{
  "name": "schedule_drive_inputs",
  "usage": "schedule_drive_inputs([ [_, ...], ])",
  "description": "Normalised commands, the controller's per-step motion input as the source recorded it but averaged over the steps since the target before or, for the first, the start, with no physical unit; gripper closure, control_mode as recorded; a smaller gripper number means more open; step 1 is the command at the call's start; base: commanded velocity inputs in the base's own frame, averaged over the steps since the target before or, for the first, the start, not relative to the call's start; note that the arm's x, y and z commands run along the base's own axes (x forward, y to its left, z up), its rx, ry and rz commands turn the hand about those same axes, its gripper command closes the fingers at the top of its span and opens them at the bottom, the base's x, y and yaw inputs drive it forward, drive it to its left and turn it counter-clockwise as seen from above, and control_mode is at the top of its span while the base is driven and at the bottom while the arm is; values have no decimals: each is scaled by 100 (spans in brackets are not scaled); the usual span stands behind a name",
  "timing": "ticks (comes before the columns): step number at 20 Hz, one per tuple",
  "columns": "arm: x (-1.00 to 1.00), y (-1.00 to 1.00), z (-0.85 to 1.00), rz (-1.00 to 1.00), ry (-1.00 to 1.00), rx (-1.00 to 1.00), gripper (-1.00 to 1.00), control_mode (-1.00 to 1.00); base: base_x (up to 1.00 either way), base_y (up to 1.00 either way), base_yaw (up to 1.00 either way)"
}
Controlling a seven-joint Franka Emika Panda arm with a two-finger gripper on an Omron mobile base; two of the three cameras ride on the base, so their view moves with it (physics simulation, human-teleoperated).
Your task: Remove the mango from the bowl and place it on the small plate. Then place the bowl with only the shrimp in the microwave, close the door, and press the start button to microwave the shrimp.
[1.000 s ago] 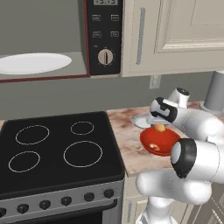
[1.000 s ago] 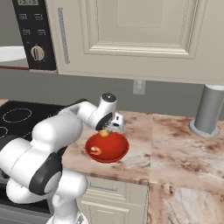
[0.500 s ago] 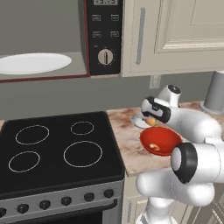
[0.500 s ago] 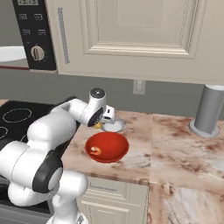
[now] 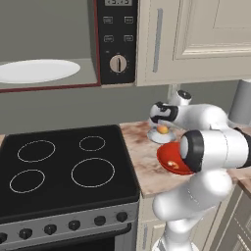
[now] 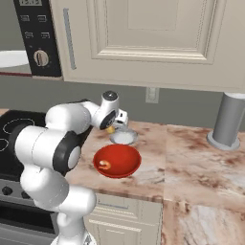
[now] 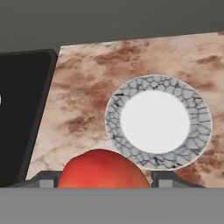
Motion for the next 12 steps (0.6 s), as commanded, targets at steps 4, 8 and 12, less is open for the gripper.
schedule_drive_inputs([
  [4, 27, -44, -36, 0, 3, 0, 100, -100, 0, 0, 0],
  [8, 20, -24, -50, 0, 4, 0, 100, -100, 0, 0, 0],
  [12, 36, -3, -37, 0, 6, 0, 100, -100, 0, 0, 0],
])
